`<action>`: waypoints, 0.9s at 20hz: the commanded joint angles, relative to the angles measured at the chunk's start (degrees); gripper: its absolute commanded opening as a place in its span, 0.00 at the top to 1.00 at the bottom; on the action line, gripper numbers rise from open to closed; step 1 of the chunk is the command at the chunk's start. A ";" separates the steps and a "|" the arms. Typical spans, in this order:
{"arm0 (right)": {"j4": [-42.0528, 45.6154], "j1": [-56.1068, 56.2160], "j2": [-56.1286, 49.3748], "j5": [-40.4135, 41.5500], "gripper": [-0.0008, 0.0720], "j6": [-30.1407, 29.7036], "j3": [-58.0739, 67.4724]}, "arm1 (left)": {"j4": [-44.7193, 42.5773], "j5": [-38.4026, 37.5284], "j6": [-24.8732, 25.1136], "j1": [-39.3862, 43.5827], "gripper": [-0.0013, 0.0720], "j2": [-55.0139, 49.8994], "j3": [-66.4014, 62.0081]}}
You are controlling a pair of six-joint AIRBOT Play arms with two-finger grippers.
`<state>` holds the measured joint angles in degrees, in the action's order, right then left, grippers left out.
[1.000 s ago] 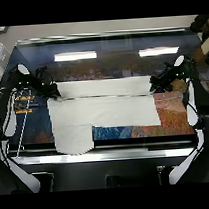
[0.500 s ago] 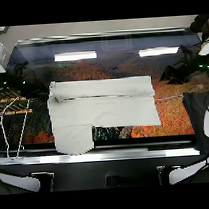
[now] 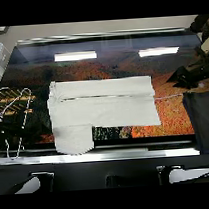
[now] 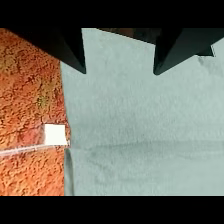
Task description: Fold the clothes and pants, and hang the long-sleeved shirts on hangers.
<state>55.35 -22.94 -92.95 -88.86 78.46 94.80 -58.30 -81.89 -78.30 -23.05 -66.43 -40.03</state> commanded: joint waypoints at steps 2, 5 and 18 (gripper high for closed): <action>-1.33 1.92 0.35 -1.51 0.31 0.50 -0.66 | 2.05 2.08 0.04 -0.76 0.16 2.16 10.56; -1.90 2.97 0.39 -1.44 0.31 0.83 -0.66 | 7.23 2.86 0.00 -0.76 0.16 2.14 13.84; 0.20 -9.16 1.40 -8.72 0.31 -0.22 -8.44 | 12.07 8.13 0.81 3.96 0.96 2.10 16.06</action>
<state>54.94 -27.66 -91.61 -94.94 77.93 90.83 -46.48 -73.95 -77.52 -19.49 -64.38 -24.05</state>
